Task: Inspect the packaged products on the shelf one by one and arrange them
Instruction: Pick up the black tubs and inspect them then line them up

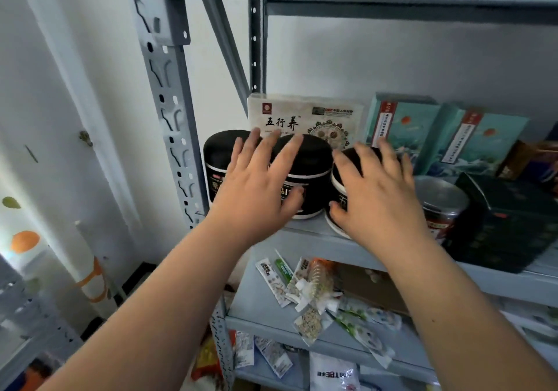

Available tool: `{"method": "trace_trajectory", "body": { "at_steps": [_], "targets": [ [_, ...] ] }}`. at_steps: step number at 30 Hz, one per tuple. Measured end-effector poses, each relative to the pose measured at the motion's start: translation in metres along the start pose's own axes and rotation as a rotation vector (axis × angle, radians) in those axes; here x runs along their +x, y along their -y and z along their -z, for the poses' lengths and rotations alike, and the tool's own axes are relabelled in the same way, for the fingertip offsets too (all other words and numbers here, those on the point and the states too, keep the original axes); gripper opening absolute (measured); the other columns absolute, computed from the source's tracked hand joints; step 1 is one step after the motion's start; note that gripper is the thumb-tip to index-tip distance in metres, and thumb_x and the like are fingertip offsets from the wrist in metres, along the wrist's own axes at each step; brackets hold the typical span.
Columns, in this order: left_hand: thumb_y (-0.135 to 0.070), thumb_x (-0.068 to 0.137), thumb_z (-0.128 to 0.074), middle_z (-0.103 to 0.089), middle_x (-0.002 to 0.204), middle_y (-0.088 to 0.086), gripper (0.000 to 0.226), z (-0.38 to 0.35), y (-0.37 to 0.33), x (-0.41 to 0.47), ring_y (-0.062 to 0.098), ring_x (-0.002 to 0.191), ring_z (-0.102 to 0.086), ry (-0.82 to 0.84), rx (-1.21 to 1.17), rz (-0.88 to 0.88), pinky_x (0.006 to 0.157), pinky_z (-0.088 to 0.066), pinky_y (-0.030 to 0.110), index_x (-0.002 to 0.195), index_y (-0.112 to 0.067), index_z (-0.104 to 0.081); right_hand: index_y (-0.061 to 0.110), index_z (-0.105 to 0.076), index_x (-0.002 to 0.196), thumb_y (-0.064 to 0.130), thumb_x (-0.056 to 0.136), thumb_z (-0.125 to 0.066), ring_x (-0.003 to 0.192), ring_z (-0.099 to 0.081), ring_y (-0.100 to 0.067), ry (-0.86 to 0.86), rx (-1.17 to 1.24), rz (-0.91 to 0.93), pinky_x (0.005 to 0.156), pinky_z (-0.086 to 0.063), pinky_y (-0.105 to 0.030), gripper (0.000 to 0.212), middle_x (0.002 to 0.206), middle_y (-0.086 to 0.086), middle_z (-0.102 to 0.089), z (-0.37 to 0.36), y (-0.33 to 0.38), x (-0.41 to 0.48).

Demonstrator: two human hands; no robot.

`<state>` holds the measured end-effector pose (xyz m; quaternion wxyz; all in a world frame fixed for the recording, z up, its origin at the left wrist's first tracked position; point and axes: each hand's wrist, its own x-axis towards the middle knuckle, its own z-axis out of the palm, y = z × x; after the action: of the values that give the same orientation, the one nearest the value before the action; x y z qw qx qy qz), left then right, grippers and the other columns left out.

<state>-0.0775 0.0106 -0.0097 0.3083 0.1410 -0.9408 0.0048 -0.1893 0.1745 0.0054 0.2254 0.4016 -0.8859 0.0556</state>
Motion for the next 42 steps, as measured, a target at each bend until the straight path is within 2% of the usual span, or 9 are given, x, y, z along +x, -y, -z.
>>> {"method": "trace_trajectory", "body": {
  "at_steps": [3, 7, 11, 15, 20, 26, 29, 36, 42],
  "targets": [
    [-0.053, 0.097, -0.032, -0.040, 0.159, 0.011, 0.067, 0.000, -0.005, 0.044, 0.034, 0.150, -0.029, 0.126, 0.036, 0.025, 0.125, -0.007, 0.058, 0.159, -0.028, -0.026, 0.022, -0.041, 0.153, 0.045, 0.078, -0.077, 0.146, -0.029, -0.042, -0.045, 0.005, 0.032, 0.120, -0.020, -0.064, 0.086, 0.155, -0.011, -0.041, -0.006, -0.007, 0.001],
    [-0.066, 0.089, -0.024, -0.050, 0.150, 0.007, 0.073, -0.004, -0.007, 0.072, 0.030, 0.139, -0.046, 0.279, 0.069, 0.012, 0.125, -0.012, 0.056, 0.153, -0.033, -0.039, 0.022, -0.041, 0.153, 0.042, 0.076, -0.079, 0.144, -0.031, -0.041, -0.067, 0.036, 0.051, 0.121, -0.019, -0.064, 0.087, 0.155, -0.009, -0.041, -0.010, -0.014, 0.004],
    [-0.073, 0.090, -0.035, -0.056, 0.138, 0.008, 0.069, -0.001, -0.010, 0.066, 0.034, 0.126, -0.054, 0.220, 0.095, 0.053, 0.110, -0.038, 0.046, 0.147, -0.036, -0.047, 0.024, -0.036, 0.155, 0.047, 0.075, -0.080, 0.148, -0.025, -0.040, -0.061, 0.049, 0.068, 0.122, -0.013, -0.064, 0.095, 0.158, -0.008, -0.036, -0.013, -0.018, 0.006],
    [-0.083, 0.083, -0.027, -0.057, 0.130, 0.007, 0.079, 0.010, -0.020, 0.049, 0.035, 0.121, -0.053, 0.179, 0.168, 0.088, 0.106, -0.040, 0.047, 0.145, -0.038, -0.048, 0.028, -0.026, 0.159, 0.058, 0.075, -0.078, 0.152, -0.012, -0.037, -0.031, 0.061, 0.090, 0.124, -0.005, -0.064, 0.104, 0.163, -0.007, -0.024, -0.013, -0.021, 0.005],
    [-0.067, 0.083, -0.061, -0.048, 0.140, 0.000, 0.072, 0.007, -0.026, 0.019, 0.026, 0.133, -0.041, 0.025, -0.240, 0.287, 0.111, -0.035, 0.038, 0.144, -0.031, -0.048, 0.030, -0.016, 0.162, 0.064, 0.074, -0.077, 0.156, 0.004, -0.034, -0.023, 0.101, 0.091, 0.123, 0.001, -0.066, 0.112, 0.168, -0.008, -0.009, -0.016, -0.022, -0.003],
    [-0.060, 0.065, -0.081, -0.037, 0.155, 0.000, 0.115, -0.038, -0.033, -0.028, 0.017, 0.143, -0.037, -0.106, -0.729, 0.575, 0.118, -0.037, 0.043, 0.156, -0.025, -0.022, 0.022, -0.036, 0.157, 0.050, 0.073, -0.084, 0.157, -0.005, -0.038, -0.172, 0.142, 0.058, 0.121, -0.007, -0.066, 0.100, 0.166, -0.013, -0.018, -0.034, -0.015, -0.024],
    [-0.051, 0.063, -0.089, -0.040, 0.152, 0.001, 0.116, -0.054, -0.038, -0.036, 0.019, 0.141, -0.040, -0.097, -0.773, 0.639, 0.117, -0.039, 0.045, 0.155, -0.021, -0.025, 0.021, -0.037, 0.156, 0.040, 0.074, -0.085, 0.157, -0.003, -0.040, -0.220, 0.143, 0.049, 0.120, -0.007, -0.066, 0.097, 0.168, -0.014, -0.016, -0.042, -0.014, -0.029],
    [-0.037, 0.067, -0.091, -0.040, 0.150, 0.000, 0.110, -0.061, -0.047, -0.033, 0.014, 0.138, -0.039, -0.127, -0.767, 0.658, 0.107, -0.036, 0.026, 0.155, -0.021, -0.027, 0.017, -0.045, 0.152, 0.031, 0.075, -0.083, 0.157, -0.002, -0.042, -0.254, 0.208, 0.044, 0.122, -0.012, -0.066, 0.087, 0.168, -0.017, -0.016, -0.049, -0.009, -0.034],
    [-0.054, 0.060, -0.074, -0.053, 0.133, -0.001, 0.096, -0.048, -0.050, -0.049, 0.018, 0.125, -0.052, -0.200, -0.845, 0.657, 0.105, -0.049, 0.043, 0.144, -0.023, -0.039, 0.015, -0.050, 0.150, 0.040, 0.090, -0.060, 0.158, -0.008, -0.034, -0.321, 0.442, 0.112, 0.127, -0.015, -0.055, 0.066, 0.163, -0.014, -0.031, -0.046, -0.005, -0.044]
  ]
}}
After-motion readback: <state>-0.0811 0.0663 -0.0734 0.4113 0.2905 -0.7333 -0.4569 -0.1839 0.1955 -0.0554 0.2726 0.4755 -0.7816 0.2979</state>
